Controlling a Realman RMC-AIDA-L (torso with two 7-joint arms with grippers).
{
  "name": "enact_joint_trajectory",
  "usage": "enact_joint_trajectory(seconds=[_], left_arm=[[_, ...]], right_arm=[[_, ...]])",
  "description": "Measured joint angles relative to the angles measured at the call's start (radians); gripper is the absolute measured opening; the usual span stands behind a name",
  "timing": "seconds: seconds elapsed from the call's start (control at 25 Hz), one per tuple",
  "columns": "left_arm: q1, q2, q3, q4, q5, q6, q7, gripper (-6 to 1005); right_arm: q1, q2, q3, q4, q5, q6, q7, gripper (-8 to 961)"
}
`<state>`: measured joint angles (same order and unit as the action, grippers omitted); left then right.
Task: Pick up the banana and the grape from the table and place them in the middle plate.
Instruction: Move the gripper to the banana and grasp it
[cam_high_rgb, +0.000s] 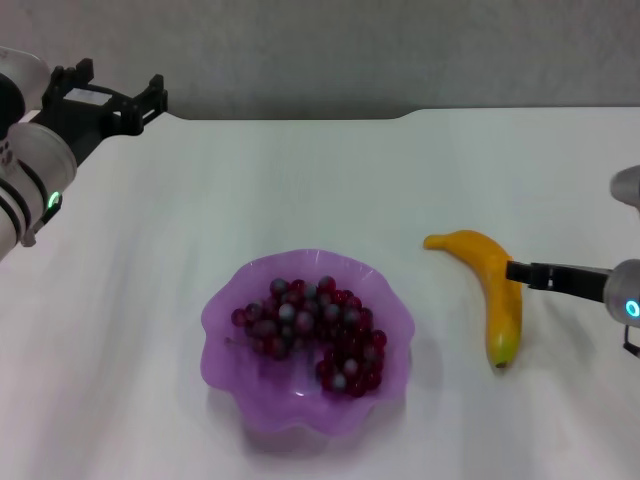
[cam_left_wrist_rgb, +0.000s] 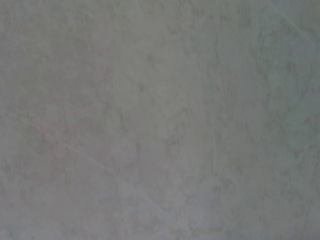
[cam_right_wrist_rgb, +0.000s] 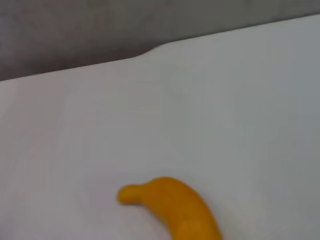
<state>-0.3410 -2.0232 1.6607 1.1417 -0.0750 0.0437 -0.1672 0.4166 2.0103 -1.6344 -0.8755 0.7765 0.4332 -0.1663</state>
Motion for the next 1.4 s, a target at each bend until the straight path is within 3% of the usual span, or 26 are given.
enact_joint_trajectory(seconds=[0.76, 1.4], left_arm=[[-0.01, -0.003, 0.002, -0.016, 0.0, -0.001, 0.0, 882], [-0.01, -0.005, 0.002, -0.015, 0.0, -0.002, 0.0, 882]], right_arm=[[0.062, 0.004, -0.086, 0.083, 0.017, -0.057, -0.002, 693], [0.067, 0.007, -0.114, 0.105, 0.026, -0.077, 0.026, 694]])
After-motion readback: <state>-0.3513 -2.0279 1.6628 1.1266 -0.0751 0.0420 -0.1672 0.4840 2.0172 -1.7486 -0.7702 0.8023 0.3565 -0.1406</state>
